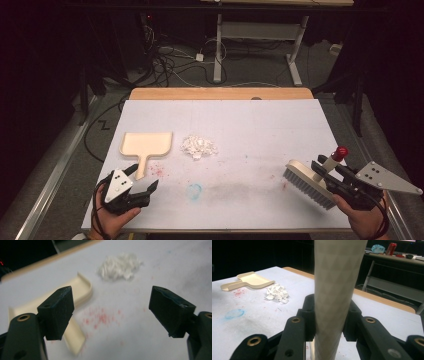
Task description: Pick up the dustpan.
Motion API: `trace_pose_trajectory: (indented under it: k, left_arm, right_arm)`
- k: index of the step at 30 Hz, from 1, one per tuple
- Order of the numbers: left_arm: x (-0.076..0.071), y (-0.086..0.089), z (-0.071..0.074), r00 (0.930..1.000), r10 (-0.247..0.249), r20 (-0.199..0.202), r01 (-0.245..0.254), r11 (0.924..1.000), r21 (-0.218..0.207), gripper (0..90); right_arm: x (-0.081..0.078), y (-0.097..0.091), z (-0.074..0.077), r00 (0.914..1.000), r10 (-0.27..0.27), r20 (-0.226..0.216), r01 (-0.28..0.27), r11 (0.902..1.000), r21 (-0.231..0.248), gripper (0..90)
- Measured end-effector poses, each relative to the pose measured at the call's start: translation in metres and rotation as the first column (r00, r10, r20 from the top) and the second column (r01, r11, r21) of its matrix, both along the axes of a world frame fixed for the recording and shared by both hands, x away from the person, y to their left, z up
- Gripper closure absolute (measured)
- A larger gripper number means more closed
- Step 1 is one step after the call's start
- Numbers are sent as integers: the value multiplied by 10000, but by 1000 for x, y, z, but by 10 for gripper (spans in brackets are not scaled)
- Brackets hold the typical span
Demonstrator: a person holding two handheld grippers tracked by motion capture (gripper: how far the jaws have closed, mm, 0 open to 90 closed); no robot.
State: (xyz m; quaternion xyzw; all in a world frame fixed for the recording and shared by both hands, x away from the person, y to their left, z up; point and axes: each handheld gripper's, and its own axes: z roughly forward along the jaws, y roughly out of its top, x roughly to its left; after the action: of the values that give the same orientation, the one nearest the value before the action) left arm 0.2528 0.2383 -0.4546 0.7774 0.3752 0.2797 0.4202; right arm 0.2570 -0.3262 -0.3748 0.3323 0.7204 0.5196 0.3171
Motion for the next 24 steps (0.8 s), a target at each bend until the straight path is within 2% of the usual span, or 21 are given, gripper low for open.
trace_pose_trajectory:
  k: [1,4,8,11,12,13,14,15,16,17,18,19,20,21,24]
  left_arm:
    - [-3,6,-5,9990,445,61,-445,9989,-137,196]
    - [-4,6,-4,9985,489,236,-486,9987,-121,206]
    - [-1,0,-6,9992,383,118,-387,9984,403,199]
    - [2,1,-11,9990,380,-248,-366,9979,536,206]
    - [2,1,-12,9976,569,-384,-541,9961,697,210]
    - [2,1,-12,9976,569,-384,-541,9961,697,210]
    - [3,1,-13,9958,728,-556,-686,9948,748,211]
    - [7,4,-15,9849,1324,-1119,-1235,9888,837,222]
    - [7,4,-15,9849,1324,-1119,-1235,9888,837,230]
    - [13,14,-16,9617,1552,-2259,-1623,9867,-131,229]
    - [13,14,-16,9617,1552,-2259,-1623,9867,-131,219]
    - [14,19,-17,9514,1610,-2627,-1786,9829,-444,205]
    - [14,20,-19,9388,1949,-2840,-2080,9780,-164,205]
    - [15,18,-19,9361,2019,-2879,-2103,9776,17,204]
    - [21,15,-19,9330,2012,-2983,-2064,9784,143,204]
  right_arm:
    - [1,0,0,10000,-8,-7,8,10000,-72,701]
    - [1,3,0,10000,-26,64,27,9998,-182,700]
    - [1,5,0,9999,101,95,-99,9995,-286,701]
    - [3,6,-1,9999,131,8,-130,9995,-299,700]
    - [4,6,0,9999,146,42,-145,9993,-340,700]
    - [4,6,0,9999,146,42,-145,9993,-340,700]
    - [5,7,0,9997,225,32,-223,9991,-373,700]
    - [6,8,0,9997,239,13,-239,9990,-388,701]
    - [6,8,-1,9996,293,28,-291,9987,-408,701]
    - [6,8,-1,9994,348,40,-345,9983,-478,701]
    - [6,9,-1,9993,371,6,-370,9980,-503,701]
    - [7,9,-1,9993,384,-17,-385,9981,-474,701]
    - [7,9,-1,9992,400,-25,-401,9981,-467,701]
    - [8,10,-1,9991,414,-11,-414,9978,-511,701]
    - [10,11,-1,9992,401,-17,-402,9978,-534,701]
